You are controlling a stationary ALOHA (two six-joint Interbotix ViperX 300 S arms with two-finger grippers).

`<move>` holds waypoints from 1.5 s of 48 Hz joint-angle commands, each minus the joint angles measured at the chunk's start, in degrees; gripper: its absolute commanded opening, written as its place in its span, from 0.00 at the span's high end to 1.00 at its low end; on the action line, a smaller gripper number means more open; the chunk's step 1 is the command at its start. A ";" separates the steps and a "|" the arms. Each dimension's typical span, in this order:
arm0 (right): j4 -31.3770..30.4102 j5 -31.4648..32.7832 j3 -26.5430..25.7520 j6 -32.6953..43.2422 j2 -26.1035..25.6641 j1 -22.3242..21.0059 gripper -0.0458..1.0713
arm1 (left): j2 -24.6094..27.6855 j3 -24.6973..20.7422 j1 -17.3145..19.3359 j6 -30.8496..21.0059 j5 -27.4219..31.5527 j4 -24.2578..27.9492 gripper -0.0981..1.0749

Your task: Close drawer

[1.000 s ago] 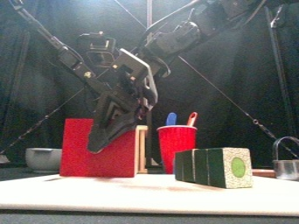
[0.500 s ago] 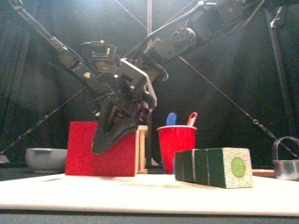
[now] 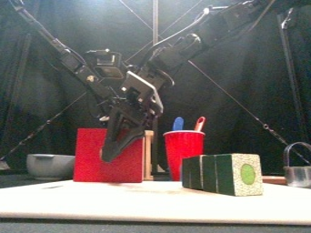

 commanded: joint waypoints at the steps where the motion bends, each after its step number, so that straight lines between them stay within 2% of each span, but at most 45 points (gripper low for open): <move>1: -1.14 -0.26 -1.14 0.18 -1.76 -2.02 0.44 | -0.18 -0.62 -0.44 0.00 -0.09 -0.35 0.35; 42: -6.42 1.14 -1.32 0.00 -1.85 -7.73 0.44 | 0.09 -0.53 -0.35 -0.18 -0.26 -0.88 0.35; 72: -6.77 1.41 -1.49 0.18 -2.29 -8.26 0.44 | 0.53 -0.53 -0.26 -0.26 -0.26 -1.49 0.35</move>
